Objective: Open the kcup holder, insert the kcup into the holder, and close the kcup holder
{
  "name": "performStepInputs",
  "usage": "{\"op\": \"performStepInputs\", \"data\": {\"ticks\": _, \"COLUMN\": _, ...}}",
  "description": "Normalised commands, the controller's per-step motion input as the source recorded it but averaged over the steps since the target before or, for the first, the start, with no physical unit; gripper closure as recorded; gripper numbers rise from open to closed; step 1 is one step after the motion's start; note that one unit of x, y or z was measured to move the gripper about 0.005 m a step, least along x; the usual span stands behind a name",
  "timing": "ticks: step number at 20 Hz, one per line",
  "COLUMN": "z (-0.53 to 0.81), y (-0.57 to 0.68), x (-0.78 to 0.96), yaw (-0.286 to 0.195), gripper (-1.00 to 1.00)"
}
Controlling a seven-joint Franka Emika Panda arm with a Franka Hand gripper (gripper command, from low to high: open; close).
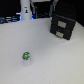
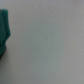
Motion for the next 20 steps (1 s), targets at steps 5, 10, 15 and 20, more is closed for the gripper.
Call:
{"op": "performStepInputs", "data": {"ticks": 5, "z": 0.07, "y": 0.41, "x": -0.22, "yaw": -0.100, "gripper": -1.00}}
{"op": "performStepInputs", "data": {"ticks": 10, "z": 0.06, "y": 0.53, "x": -0.30, "yaw": -0.149, "gripper": -1.00}}
{"op": "performStepInputs", "data": {"ticks": 15, "z": 0.01, "y": 0.61, "x": -0.40, "yaw": -0.169, "gripper": -1.00}}
{"op": "performStepInputs", "data": {"ticks": 20, "z": 0.00, "y": 0.62, "x": -0.41, "yaw": -0.176, "gripper": -1.00}}
